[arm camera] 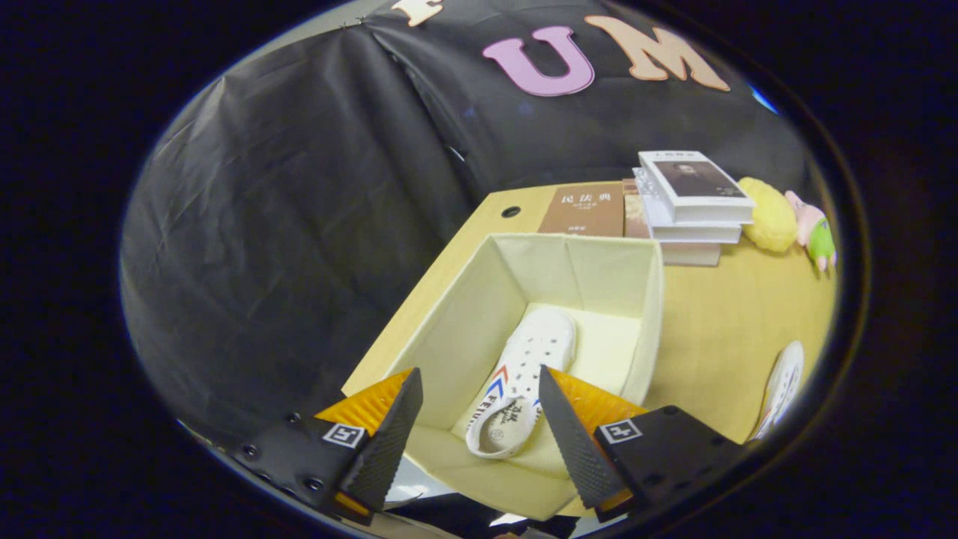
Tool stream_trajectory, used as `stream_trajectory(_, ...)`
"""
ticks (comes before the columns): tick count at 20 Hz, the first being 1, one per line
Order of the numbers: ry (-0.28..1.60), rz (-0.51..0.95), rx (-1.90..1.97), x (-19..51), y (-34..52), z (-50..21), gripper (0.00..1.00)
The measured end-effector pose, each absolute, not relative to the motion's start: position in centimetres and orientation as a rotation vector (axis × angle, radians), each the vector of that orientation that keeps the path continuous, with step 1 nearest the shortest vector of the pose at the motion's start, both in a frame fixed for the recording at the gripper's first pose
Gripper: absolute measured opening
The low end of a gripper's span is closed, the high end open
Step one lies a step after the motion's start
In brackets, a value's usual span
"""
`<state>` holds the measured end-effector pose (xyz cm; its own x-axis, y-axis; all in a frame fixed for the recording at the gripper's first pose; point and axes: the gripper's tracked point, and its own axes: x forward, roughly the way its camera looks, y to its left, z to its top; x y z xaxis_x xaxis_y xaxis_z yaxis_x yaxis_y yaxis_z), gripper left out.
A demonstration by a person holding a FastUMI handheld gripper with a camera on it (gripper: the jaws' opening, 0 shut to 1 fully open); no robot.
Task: Open the storage box then place both shoes into the box .Put the left shoe in first, then the right shoe, with the right side of both shoes facing outward in a uniform manner.
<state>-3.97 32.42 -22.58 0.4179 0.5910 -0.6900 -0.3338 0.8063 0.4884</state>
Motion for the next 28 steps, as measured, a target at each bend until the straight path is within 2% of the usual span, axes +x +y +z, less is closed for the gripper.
stream_trajectory(9,0.853,0.404,0.33,-0.9,19.9,-21.1,0.97)
stream_trajectory(28,0.919,0.132,0.133,-4.6,-1.6,-27.2,0.98)
